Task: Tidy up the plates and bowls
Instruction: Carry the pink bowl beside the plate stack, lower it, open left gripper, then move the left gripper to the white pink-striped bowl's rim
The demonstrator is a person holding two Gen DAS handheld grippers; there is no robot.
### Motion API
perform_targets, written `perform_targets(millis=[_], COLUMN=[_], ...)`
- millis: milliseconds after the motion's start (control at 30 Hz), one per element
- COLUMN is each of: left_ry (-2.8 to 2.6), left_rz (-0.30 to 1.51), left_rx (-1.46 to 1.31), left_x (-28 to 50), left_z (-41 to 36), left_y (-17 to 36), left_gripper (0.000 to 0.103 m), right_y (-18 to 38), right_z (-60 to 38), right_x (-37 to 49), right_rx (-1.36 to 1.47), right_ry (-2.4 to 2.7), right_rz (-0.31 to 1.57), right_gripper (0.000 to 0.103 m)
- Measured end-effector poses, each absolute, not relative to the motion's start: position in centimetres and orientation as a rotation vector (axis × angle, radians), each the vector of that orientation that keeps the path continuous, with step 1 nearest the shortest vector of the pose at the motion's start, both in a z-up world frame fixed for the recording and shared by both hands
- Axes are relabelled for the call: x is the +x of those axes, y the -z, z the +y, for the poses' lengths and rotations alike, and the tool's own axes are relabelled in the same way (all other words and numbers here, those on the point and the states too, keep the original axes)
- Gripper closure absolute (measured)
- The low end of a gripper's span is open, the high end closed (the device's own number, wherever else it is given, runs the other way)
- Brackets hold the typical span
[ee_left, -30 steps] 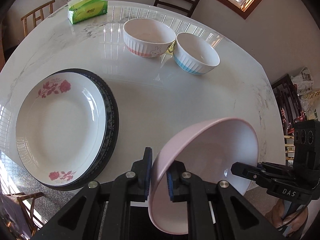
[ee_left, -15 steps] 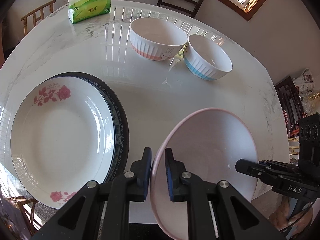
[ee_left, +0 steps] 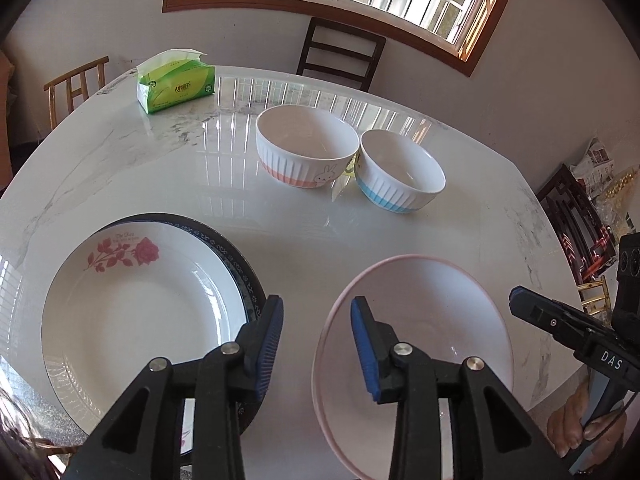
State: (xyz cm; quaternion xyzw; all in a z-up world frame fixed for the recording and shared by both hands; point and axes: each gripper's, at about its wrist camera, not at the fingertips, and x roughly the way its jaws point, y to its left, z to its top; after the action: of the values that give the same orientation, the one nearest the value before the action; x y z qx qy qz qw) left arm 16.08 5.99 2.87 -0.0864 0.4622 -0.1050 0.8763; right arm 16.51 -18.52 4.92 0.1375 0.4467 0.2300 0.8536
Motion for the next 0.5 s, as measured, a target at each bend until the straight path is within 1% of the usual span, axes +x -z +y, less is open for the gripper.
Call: perform_targets(millis=[133, 233, 400, 500], left_ry=[0.204, 0.192, 0.178, 0.168], left_rz=[0.966, 0.968, 0.992, 0.996], left_rx=[-0.159, -0.171, -0.22, -0.218], left_x=[16.3, 17.2, 19.9, 21.8], left_z=[6.4, 6.9, 8.2, 8.5], left_y=[-3.8, -4.8, -6.4, -6.9], left_gripper=[0.062, 0.061, 0.06, 0.06], right_y=[-5.9, -7.2, -9.1, -9.1], right_z=[-18.2, -17.5, -15.8, -14.6], right_x=[17.1, 18.3, 22.0, 24.6], right_rx=[0.321, 0.4, 0.482, 0.532], right_ry=[-0.536, -0.611, -0.635, -0.621], right_rz=[0.974, 1.018, 1.108, 1.166], right_gripper=[0.076, 0.076, 0.076, 0.076])
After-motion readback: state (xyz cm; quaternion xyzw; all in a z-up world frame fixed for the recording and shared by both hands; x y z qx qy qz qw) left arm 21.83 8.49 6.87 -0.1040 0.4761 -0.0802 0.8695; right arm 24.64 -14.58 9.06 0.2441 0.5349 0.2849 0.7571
